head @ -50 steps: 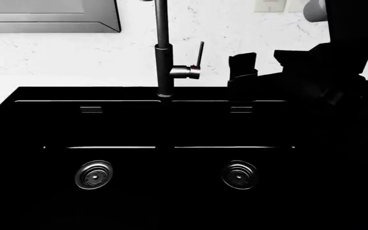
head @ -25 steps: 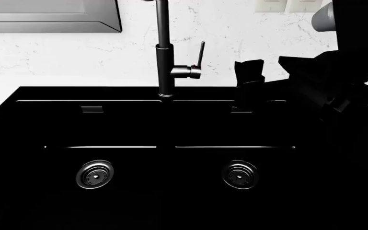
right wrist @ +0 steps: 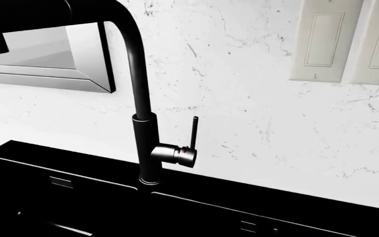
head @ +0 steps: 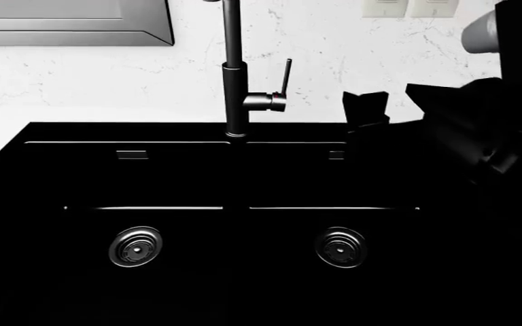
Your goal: Pick and place the shaker into the drawer. Then close the cabinet.
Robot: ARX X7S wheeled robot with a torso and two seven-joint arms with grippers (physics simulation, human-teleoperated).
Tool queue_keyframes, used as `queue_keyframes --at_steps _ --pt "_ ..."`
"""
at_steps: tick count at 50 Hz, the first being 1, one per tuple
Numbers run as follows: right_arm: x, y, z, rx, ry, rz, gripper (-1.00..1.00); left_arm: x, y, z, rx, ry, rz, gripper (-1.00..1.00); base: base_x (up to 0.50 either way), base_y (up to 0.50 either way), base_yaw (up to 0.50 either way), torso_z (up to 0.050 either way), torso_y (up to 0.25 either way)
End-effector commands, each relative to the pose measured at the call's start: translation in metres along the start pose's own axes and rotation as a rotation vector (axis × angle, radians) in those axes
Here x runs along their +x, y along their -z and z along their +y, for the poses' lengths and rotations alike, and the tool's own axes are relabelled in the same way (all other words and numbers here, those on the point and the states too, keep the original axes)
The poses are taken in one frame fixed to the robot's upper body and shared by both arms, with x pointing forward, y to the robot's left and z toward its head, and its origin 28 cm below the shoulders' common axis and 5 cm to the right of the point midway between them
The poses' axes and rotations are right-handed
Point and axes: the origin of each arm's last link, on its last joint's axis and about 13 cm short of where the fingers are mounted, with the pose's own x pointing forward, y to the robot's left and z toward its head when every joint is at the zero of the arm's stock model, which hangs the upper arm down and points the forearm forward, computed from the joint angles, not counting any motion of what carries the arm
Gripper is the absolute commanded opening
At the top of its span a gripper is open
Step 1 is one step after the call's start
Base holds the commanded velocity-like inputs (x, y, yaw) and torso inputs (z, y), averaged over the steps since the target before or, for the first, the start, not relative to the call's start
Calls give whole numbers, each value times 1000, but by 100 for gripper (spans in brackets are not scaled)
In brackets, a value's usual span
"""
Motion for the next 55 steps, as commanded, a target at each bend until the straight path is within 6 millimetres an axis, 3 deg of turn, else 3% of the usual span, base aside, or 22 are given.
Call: queue_keyframes --at_steps 1,17,31,33,37,46,55 --pt "-4 2 0 -2 -3 -10 100 -37 112 -7 -25 108 687 100 0 0 0 0 0" --pt "-1 5 -3 5 -2 -8 100 -52 145 22 133 -48 832 100 0 0 0 0 0" --pt "0 4 -2 -3 0 -9 100 -54 147 22 126 -38 860 100 0 0 0 0 0" --pt "-1 5 -2 -8 2 -9 100 -48 139 21 146 -49 812 100 0 0 0 0 0" --pt "0 6 -2 -14 8 -9 100 -44 105 20 170 -48 690 100 0 0 0 0 0" --pt "0 3 0 -16 9 -14 100 -61 36 17 215 -40 563 100 0 0 0 0 0" --pt "-7 -7 1 -32 30 -44 100 -85 -1 20 269 -49 497 100 0 0 0 0 0"
